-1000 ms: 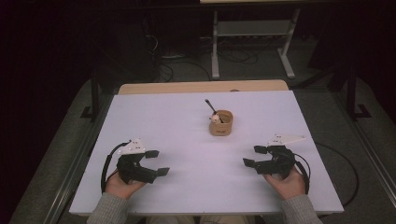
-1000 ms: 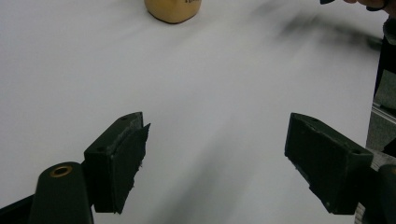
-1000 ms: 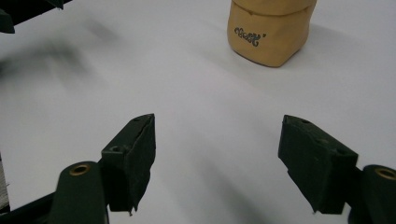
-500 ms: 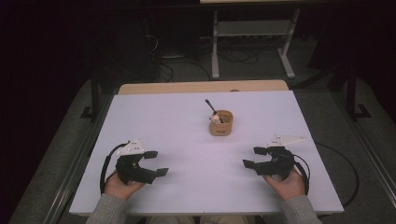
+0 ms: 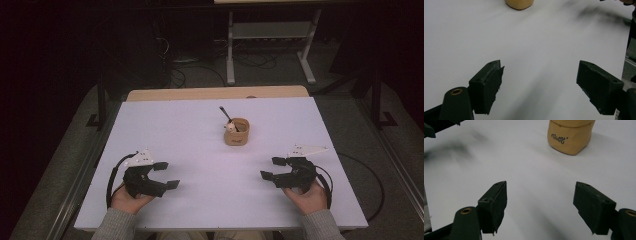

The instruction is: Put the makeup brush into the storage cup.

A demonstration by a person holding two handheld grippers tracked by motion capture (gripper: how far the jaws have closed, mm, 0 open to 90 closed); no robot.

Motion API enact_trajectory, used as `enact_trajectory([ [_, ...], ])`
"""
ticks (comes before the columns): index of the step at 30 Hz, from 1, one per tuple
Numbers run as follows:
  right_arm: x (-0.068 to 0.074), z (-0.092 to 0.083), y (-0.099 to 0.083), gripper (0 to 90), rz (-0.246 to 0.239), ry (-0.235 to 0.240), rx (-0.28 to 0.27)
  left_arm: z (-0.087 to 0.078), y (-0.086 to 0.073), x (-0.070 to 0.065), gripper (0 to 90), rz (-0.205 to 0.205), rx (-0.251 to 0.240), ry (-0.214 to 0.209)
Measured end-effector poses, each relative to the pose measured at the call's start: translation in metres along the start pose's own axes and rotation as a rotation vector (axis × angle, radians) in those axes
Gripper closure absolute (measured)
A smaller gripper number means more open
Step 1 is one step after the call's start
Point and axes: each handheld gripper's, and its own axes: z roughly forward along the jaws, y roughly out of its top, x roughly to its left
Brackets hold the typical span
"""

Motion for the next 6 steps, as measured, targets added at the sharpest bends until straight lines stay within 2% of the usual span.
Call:
enact_trajectory([
  [6, 0.0, -0.0022, 0.0009, 25.9, -0.006, -0.002, -0.009, -0.0007, 0.0, 0.0001, 19.7, 0.0, -0.001, 0.001],
])
